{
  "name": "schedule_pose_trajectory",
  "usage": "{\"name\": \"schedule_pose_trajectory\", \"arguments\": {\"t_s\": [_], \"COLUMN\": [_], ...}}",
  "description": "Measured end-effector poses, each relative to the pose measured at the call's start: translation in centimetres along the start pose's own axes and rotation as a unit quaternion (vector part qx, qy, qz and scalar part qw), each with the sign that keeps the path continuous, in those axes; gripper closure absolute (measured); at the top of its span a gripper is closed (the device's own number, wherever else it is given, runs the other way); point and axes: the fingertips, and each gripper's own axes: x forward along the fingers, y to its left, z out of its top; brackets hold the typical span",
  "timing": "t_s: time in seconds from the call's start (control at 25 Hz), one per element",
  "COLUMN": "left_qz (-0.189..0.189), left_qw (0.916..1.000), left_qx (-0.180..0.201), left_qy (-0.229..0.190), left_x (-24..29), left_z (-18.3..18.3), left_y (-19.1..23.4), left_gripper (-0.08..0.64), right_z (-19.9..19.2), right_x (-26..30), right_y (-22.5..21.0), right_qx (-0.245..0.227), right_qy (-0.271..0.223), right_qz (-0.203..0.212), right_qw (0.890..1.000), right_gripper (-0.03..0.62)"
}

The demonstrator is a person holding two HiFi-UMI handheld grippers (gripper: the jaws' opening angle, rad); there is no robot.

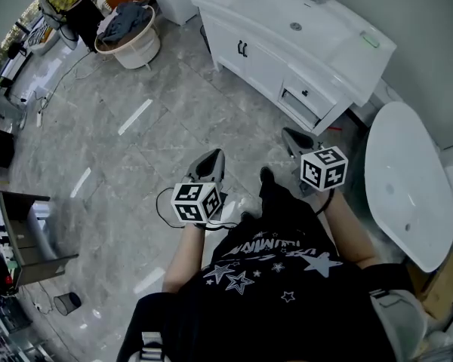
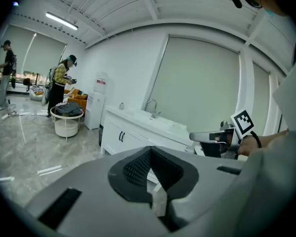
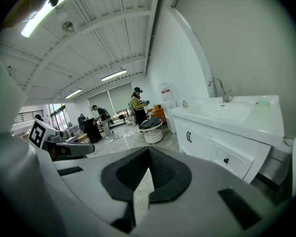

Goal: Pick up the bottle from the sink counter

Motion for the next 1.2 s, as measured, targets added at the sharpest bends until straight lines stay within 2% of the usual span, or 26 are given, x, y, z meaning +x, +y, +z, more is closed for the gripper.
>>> {"name": "schedule_pose_trajectory", "arguments": {"t_s": [0.16,0.32,0.56,0.76,1.2], "left_qz": [0.022,0.038,0.052,0.057,0.055], "left_qw": [0.9997,0.9991,0.9985,0.9983,0.9982], "left_qx": [-0.012,-0.015,-0.017,-0.016,-0.018], "left_qy": [-0.004,-0.006,0.001,0.001,0.015], "left_x": [0.5,3.3,9.8,17.7,33.8], "left_z": [0.3,2.1,6.3,10.6,18.4], "left_y": [2.3,5.1,9.4,12.6,16.5], "left_gripper": [0.552,0.552,0.552,0.552,0.552], "right_z": [-0.8,0.7,5.9,10.7,20.1], "right_x": [2.0,5.8,13.5,20.2,30.4], "right_y": [-0.4,-2.4,-7.5,-13.1,-25.7], "right_qx": [0.002,0.003,0.013,0.016,0.024], "right_qy": [0.017,0.019,0.009,0.005,0.003], "right_qz": [0.009,0.017,0.021,0.027,0.023], "right_qw": [1.000,1.000,1.000,1.000,0.999], "right_gripper": [0.586,0.586,0.586,0.586,0.586]}}
